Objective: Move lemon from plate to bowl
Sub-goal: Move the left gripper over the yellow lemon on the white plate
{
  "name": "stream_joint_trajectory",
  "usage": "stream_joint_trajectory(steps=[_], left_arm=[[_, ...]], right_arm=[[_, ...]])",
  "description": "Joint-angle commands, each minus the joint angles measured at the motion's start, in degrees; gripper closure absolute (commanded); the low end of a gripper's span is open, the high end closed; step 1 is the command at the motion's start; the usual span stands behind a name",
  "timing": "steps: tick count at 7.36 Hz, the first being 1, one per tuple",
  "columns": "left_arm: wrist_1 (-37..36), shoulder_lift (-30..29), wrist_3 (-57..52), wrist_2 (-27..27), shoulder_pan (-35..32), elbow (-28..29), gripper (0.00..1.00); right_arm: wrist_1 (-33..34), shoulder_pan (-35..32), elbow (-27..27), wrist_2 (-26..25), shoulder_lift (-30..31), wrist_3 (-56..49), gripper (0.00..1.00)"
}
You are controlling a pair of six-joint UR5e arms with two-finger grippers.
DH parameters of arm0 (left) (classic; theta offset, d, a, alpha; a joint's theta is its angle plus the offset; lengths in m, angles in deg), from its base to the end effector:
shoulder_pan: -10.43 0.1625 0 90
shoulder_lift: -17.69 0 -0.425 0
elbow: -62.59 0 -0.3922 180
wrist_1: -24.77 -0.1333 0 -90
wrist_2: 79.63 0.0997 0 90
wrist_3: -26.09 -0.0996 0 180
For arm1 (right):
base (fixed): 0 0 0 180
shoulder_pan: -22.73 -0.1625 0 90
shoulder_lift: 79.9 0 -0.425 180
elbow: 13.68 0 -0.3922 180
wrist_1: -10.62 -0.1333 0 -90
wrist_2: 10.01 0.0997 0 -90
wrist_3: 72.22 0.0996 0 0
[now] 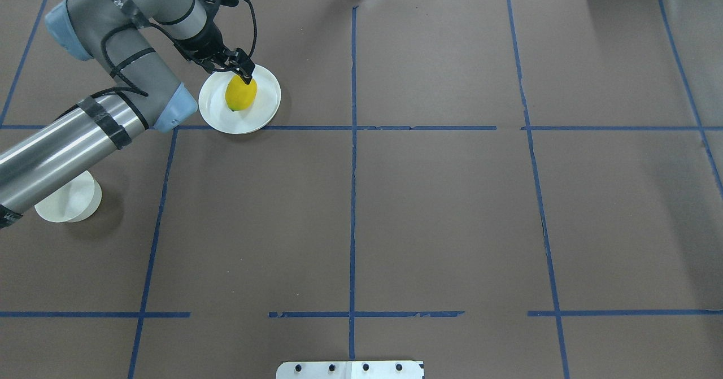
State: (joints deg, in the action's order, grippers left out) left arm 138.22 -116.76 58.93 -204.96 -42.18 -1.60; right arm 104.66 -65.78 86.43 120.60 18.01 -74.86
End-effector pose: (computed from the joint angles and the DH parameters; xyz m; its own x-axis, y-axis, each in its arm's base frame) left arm 0.4242 -0.6798 0.3340 0.5912 0.3552 -0.7241 -0.1547 0.9311 0.3305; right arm 0.0572 -0.4323 0.6472 0.7574 -0.0449 0.6514 0.0609 0.9981 -0.0021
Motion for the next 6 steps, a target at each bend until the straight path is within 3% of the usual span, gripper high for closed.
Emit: stream_joint_trajectory(steps=[1,6], left_arm=[[0.2,-0.7,0.4,2.0,1.5,1.5,0.01],[2.7,-0.6,1.0,4.5,3.9,3.8,0.05]], right_arm=[[0.0,0.0,0.0,0.0,0.0,0.0,0.0],[0.0,0.0,0.0,0.0,0.0,0.0,0.0]])
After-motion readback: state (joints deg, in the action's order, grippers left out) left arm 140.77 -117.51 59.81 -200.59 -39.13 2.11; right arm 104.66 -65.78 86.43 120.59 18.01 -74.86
